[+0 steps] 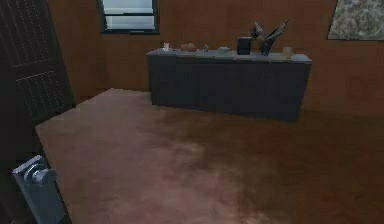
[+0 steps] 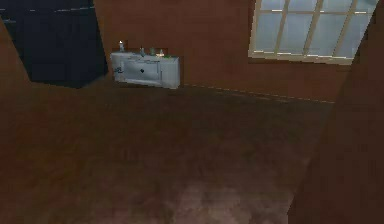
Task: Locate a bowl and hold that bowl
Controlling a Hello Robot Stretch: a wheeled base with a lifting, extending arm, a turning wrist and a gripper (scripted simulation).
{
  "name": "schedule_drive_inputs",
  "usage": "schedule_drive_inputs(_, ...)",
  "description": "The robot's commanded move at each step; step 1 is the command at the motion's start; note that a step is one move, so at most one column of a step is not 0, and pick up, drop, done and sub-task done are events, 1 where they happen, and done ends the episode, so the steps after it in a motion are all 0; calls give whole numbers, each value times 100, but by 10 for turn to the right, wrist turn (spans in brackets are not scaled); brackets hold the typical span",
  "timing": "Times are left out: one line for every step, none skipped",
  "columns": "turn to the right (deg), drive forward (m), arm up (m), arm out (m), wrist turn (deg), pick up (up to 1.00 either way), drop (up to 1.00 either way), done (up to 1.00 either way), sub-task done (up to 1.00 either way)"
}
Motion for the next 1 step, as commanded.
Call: schedule_drive_inputs(0, 60, 0, 0, 0, 0, 0, 0, 0)
